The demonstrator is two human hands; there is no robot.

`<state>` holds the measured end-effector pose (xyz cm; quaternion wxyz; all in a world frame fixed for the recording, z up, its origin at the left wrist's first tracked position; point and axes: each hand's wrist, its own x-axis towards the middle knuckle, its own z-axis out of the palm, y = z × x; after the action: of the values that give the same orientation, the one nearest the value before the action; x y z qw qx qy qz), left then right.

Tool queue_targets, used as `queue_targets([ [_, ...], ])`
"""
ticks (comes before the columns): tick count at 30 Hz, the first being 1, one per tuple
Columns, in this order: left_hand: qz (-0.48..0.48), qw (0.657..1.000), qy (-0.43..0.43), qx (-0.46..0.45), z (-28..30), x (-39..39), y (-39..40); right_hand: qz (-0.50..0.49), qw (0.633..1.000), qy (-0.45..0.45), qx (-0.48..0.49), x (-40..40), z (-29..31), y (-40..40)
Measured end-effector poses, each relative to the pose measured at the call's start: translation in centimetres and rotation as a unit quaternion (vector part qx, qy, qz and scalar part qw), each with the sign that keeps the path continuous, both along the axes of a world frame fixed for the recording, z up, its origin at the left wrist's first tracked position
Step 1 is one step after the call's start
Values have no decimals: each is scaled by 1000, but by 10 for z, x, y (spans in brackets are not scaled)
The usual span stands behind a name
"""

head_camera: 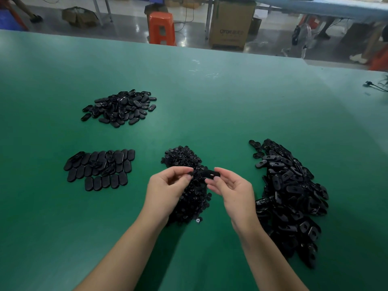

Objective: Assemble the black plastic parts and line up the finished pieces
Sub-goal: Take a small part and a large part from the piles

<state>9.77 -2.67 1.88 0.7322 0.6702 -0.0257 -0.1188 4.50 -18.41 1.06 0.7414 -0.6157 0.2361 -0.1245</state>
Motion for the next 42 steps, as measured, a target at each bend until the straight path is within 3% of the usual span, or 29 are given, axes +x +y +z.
queue_targets([
  [9, 7, 997, 38, -63, 20, -4, -16, 24, 999, -10, 39, -7, 33, 13],
  [18, -12, 997, 30, -71, 22, -4, -19, 31, 999, -25, 1, -3, 34, 8],
  [31, 3, 986, 117, -122, 28, 0, -27, 34, 998, -17, -51, -1, 32, 9],
  [38, 3, 995, 76, -62, 25, 2, -29, 37, 988, -17, -150, -2, 32, 9],
  [42, 1, 1000, 30, 3, 24, 1, -28, 42, 987, -11, -153, -2, 30, 10],
])
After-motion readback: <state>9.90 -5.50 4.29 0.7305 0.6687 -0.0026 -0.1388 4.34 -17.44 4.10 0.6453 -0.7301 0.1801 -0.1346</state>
